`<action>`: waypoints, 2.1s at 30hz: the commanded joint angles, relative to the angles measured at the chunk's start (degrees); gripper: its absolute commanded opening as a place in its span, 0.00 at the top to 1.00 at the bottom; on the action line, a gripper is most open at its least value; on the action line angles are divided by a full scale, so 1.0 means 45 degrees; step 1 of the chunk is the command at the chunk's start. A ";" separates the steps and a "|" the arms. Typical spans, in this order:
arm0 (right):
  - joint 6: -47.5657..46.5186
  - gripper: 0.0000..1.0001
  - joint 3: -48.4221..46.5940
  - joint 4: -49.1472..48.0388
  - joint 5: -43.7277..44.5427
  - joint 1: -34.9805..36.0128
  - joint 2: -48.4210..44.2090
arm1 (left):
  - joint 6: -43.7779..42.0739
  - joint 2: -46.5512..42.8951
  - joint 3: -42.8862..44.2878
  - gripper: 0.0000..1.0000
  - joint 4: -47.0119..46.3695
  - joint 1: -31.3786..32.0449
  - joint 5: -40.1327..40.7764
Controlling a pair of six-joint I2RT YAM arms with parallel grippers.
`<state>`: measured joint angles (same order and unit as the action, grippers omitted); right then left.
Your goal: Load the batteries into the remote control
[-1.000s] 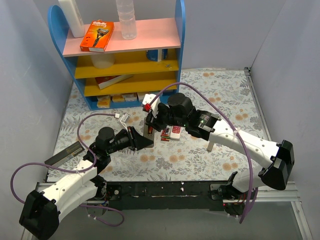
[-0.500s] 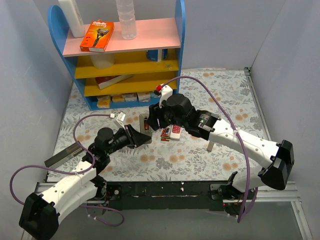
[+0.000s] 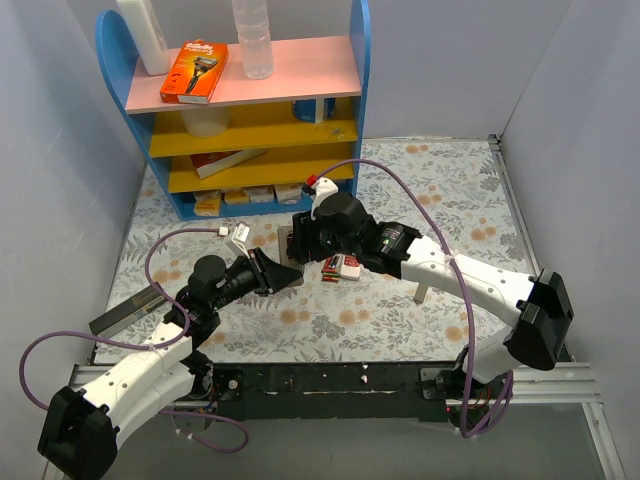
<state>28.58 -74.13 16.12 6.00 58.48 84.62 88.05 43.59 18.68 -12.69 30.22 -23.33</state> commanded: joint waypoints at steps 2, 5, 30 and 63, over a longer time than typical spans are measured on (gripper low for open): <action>0.0348 0.44 -0.0012 -0.0652 0.0053 -0.0007 0.0219 | -0.0016 -0.0273 0.0088 1.00 -0.0559 0.0062 0.0048; 0.0426 0.46 0.0124 -0.0769 0.0151 -0.0007 0.0278 | -0.0036 -0.0273 0.0088 1.00 -0.0579 0.0062 0.0029; 0.0680 0.63 0.0555 -0.1180 0.0464 -0.0007 0.0356 | -0.0075 -0.0527 0.0029 1.00 -0.0559 0.0043 0.0029; -0.5171 0.38 -0.1183 -0.0028 -0.0551 0.0052 -0.0796 | -0.0192 -0.0645 -0.0088 1.00 -0.0286 0.0043 -0.0186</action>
<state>16.19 -75.70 16.64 5.76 58.57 84.86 88.23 41.63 18.37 -12.47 30.20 -23.16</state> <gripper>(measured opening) 0.638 0.240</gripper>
